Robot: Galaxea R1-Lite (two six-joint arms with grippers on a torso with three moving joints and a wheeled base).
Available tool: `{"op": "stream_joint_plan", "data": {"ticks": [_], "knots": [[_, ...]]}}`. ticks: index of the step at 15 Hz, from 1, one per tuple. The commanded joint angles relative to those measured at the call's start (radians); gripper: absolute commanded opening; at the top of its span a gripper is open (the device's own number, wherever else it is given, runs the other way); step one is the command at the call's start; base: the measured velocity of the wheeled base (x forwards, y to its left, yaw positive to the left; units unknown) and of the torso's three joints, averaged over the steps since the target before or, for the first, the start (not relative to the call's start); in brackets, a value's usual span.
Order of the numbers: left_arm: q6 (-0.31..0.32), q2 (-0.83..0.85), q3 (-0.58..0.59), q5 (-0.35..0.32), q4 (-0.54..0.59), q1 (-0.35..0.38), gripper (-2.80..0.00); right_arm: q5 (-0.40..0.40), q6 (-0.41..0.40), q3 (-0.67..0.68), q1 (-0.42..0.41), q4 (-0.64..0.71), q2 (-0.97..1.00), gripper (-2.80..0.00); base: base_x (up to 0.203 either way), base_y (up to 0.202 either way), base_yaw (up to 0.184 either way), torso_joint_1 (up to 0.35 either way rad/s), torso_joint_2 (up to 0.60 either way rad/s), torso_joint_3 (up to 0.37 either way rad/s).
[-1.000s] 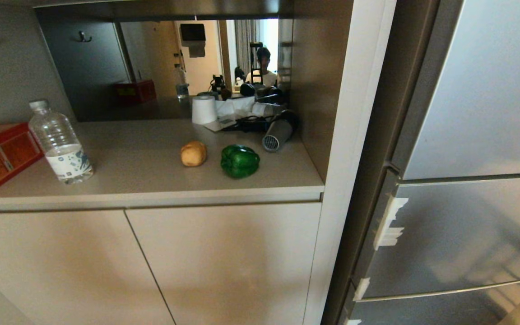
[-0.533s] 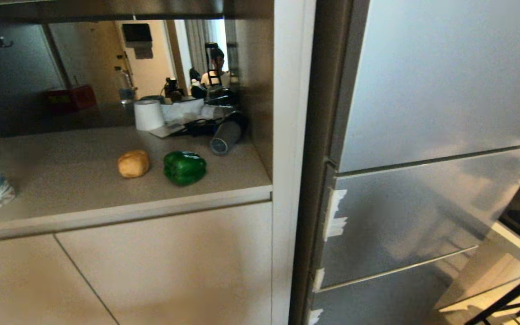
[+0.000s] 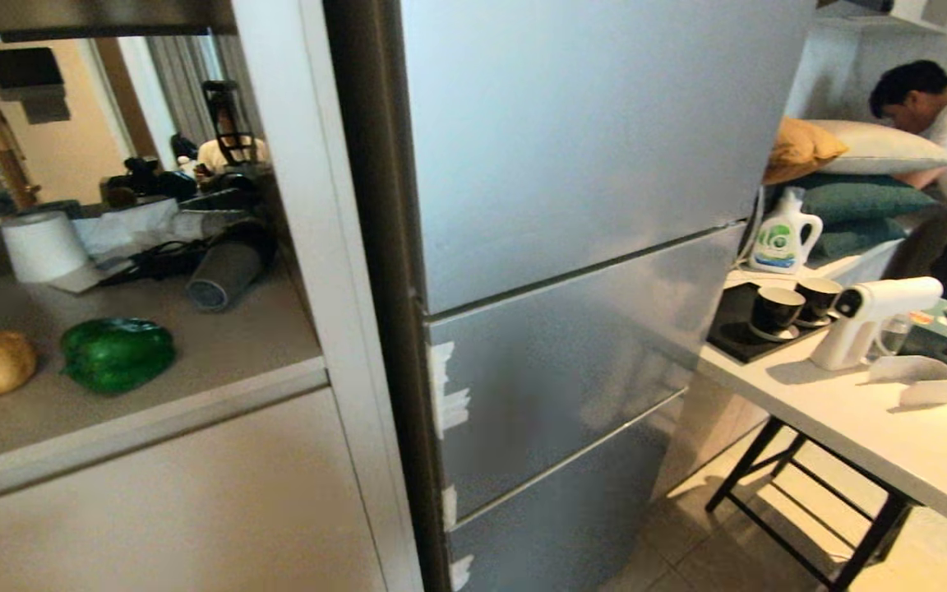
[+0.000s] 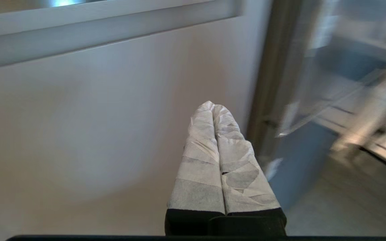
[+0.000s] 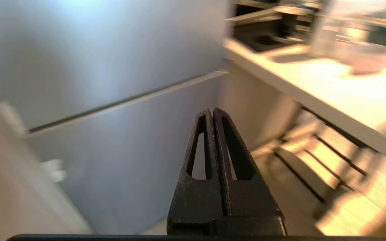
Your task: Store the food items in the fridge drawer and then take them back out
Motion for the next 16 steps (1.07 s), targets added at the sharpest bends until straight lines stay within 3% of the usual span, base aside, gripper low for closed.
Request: {"op": "stream_joint_plan", "data": {"ticks": [1,5,10,13,16], "knots": [[0.000,-0.002,0.011,0.000,0.000,0.000,-2.80,0.000,0.000,0.000,0.000,0.000,0.002,-2.80,0.000,0.008,-0.166,0.002,0.00,0.006],[0.062,-0.003,0.009,-0.020,-0.005,0.000,-2.80,0.000,-0.009,0.001,0.000,0.000,0.002,-2.80,0.000,0.003,-0.056,0.002,0.00,-0.001],[0.091,0.064,0.000,-0.041,-0.006,-0.001,-2.80,0.000,-0.008,0.001,0.000,0.000,0.002,-2.80,0.000,0.000,0.000,0.000,0.00,0.000],[0.069,0.130,-0.187,-0.082,0.026,-0.003,-2.80,0.000,-0.003,0.000,0.000,0.000,0.002,-2.80,0.000,0.000,0.000,0.000,0.00,0.000],[0.047,0.369,-0.283,-0.123,0.039,-0.056,-2.80,0.000,-0.006,0.001,0.000,0.000,0.002,-2.80,0.000,0.000,0.000,0.000,0.00,0.000]]}}
